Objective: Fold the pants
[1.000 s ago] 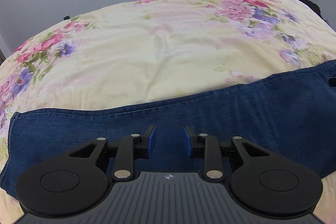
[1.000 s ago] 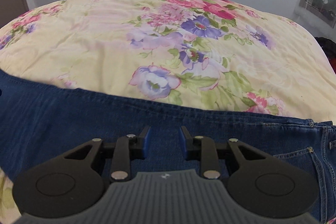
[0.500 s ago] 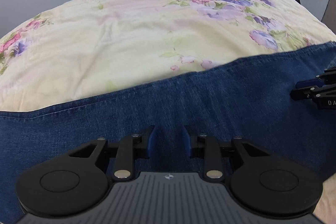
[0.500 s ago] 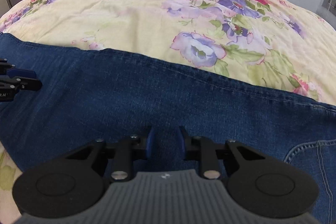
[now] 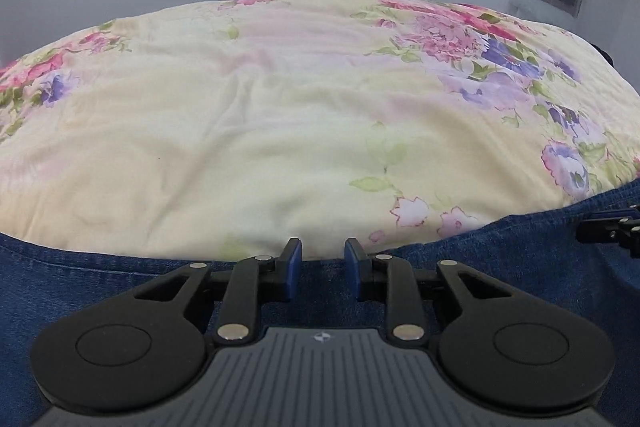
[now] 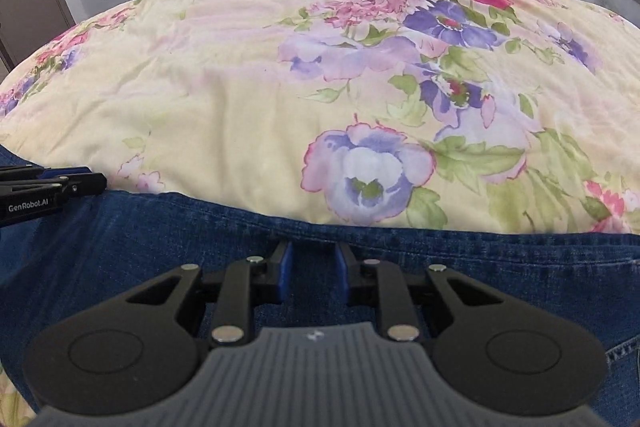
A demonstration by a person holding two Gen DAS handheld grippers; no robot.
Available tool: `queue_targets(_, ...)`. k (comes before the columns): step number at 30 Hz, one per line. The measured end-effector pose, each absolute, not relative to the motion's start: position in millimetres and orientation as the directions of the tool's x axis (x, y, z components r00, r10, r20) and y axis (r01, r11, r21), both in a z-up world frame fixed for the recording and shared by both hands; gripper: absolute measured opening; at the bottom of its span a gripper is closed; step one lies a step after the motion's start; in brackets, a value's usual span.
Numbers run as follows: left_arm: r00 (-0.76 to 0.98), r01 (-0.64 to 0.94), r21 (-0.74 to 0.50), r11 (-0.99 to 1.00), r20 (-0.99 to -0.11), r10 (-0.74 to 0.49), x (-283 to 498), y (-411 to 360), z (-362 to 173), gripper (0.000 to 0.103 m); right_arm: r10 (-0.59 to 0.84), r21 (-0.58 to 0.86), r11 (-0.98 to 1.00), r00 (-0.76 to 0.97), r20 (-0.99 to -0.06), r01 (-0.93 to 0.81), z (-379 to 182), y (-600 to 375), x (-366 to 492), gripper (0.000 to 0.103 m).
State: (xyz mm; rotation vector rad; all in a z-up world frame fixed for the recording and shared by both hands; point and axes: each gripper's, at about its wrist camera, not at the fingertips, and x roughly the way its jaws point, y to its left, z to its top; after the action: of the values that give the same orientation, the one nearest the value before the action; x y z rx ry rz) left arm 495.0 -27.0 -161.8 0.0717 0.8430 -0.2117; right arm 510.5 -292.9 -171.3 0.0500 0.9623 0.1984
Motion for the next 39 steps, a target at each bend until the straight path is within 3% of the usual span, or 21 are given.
queue_targets(6,0.623,0.282,-0.049,0.958,-0.75,-0.222,442.7,-23.9,-134.5,0.031,0.216,0.135,0.974,0.559,-0.801,-0.182,-133.3,-312.7,444.0,0.019)
queue_targets(12,0.588,0.322,-0.025,0.946,-0.778,-0.221,397.6,-35.1,-134.1,0.031,0.153,0.061,0.982,0.564,-0.812,-0.179,-115.9,-354.9,349.0,0.019)
queue_targets(17,0.55,0.271,0.037,0.962,-0.826,-0.124,388.9,-32.9,-160.5,0.019,0.084,-0.015,0.982,0.507,-0.858,-0.188,-148.8,-377.0,293.5,0.018)
queue_targets(23,0.522,0.184,0.051,0.982,-0.851,-0.053,392.2,-27.2,-158.4,0.012,0.073,-0.047,0.977,0.534,-0.842,-0.208,-159.7,-379.1,275.9,0.018)
queue_targets(28,0.547,0.194,0.034,0.98,-0.833,-0.079,392.2,-37.5,-144.6,0.013,0.125,0.048,0.988,0.564,-0.816,-0.149,-125.1,-420.1,275.3,0.017)
queue_targets(32,0.557,0.201,0.022,0.979,-0.825,-0.096,400.9,-56.3,-141.3,0.013,0.044,0.016,0.999,0.644,-0.764,-0.049,-96.7,-481.8,287.5,0.018)
queue_targets(34,0.561,0.212,0.021,0.977,-0.821,-0.104,407.1,-64.8,-141.0,0.013,0.0,0.035,0.999,0.665,-0.747,0.039,-88.0,-522.3,304.9,0.024)
queue_targets(36,0.568,0.215,0.025,0.976,-0.816,-0.105,414.4,-70.3,-142.3,0.013,-0.029,0.058,0.993,0.673,-0.739,0.107,-82.8,-561.8,327.7,0.043)
queue_targets(39,0.561,0.21,0.018,0.978,-0.821,-0.105,426.5,-71.2,-147.8,0.013,-0.094,0.077,0.974,0.693,-0.715,0.211,-77.5,-613.2,363.6,0.043)
